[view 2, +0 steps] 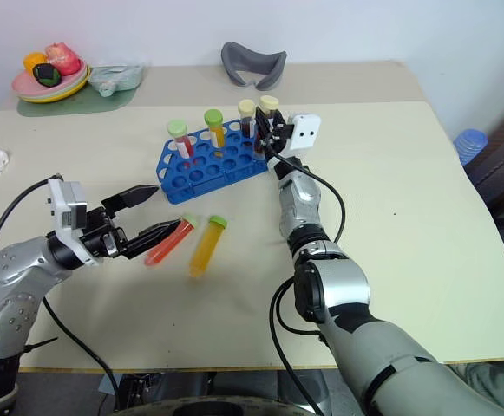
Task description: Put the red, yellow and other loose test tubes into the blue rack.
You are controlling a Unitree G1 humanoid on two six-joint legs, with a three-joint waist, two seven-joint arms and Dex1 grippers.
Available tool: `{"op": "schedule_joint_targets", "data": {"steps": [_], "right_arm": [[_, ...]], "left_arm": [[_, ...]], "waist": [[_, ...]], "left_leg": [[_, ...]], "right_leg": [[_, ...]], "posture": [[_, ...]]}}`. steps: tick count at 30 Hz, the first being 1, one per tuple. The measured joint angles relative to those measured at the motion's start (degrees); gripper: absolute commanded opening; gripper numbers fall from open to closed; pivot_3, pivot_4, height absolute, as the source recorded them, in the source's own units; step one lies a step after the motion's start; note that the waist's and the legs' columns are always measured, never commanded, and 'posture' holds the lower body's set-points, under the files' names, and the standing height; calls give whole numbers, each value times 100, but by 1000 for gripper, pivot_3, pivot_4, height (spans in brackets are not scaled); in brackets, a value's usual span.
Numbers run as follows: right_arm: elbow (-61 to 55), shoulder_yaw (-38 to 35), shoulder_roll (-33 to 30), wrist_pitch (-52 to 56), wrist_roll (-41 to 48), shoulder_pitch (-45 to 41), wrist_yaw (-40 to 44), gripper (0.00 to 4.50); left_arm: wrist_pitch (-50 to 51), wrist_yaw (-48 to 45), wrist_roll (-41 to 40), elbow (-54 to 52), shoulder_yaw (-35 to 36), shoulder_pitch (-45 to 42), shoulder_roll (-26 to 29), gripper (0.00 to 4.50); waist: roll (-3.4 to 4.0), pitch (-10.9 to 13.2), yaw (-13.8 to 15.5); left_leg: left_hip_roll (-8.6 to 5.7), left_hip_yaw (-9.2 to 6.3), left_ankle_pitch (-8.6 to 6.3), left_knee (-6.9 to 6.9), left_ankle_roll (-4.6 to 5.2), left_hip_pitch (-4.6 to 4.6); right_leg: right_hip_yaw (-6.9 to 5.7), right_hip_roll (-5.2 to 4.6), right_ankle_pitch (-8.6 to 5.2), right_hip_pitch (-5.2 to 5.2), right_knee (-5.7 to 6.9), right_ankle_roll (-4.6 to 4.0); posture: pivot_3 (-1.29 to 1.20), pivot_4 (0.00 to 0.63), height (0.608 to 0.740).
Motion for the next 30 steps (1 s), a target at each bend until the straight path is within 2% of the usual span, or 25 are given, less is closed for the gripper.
{"op": "schedule_joint_targets", "data": {"steps": [30], "right_arm": [[49, 284, 8, -320, -730, 14, -813, 805]], "left_arm": [[-1, 199, -115, -164, 0, 142, -5, 4500]], "waist": [[-1, -2, 13]], "left_leg": [[0, -1, 0, 1, -1, 4]], "right_leg": [[0, 0, 0, 6, 0, 0]], "posture": [[0, 150, 740]]}}
